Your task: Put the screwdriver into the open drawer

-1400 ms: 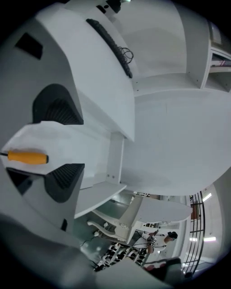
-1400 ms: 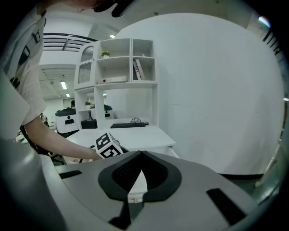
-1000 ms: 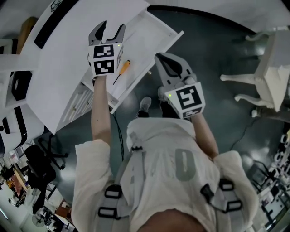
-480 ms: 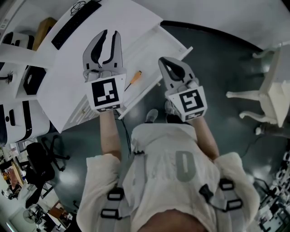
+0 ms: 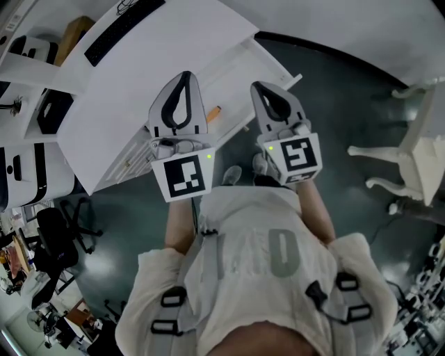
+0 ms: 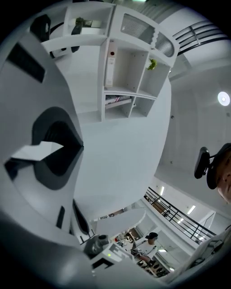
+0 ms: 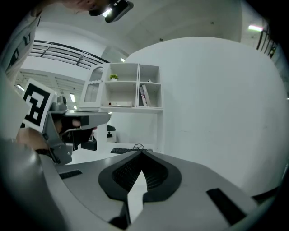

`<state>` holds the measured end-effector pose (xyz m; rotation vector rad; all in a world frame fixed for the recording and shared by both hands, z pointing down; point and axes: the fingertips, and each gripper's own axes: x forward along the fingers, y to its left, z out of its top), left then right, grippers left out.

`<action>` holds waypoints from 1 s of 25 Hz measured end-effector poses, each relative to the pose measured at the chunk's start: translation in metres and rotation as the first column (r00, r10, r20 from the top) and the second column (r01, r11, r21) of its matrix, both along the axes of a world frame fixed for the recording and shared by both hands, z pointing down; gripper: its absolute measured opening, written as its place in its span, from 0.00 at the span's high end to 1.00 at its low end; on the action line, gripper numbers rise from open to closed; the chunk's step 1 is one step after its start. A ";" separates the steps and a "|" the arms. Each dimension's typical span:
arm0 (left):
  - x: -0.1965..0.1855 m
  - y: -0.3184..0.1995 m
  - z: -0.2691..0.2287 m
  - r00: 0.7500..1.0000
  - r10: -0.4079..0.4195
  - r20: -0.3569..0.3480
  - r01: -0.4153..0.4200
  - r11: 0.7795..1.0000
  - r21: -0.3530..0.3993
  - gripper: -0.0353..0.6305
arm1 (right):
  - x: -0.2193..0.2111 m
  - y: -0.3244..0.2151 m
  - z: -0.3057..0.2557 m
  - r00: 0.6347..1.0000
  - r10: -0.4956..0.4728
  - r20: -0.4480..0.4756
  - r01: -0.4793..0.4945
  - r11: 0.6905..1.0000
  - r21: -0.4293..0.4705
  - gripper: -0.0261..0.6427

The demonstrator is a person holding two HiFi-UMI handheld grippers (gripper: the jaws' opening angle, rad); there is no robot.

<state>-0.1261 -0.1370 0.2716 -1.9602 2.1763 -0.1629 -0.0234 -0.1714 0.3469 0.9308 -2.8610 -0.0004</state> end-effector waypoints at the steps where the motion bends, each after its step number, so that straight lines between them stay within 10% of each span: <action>1: 0.004 0.001 0.009 1.000 0.006 -0.013 -0.006 1.000 -0.008 0.94 | 0.002 0.000 0.000 1.000 0.007 0.001 -0.007 1.000 0.000 0.95; 13: 0.028 0.016 0.076 0.986 0.008 -0.168 -0.036 0.986 -0.161 0.94 | 0.015 0.000 0.004 1.000 0.017 -0.009 -0.017 1.000 -0.026 0.95; 25: 0.021 0.025 0.084 0.985 -0.005 -0.174 -0.027 0.983 -0.180 0.94 | 0.014 0.008 0.017 1.000 -0.013 -0.016 0.012 0.998 -0.069 0.95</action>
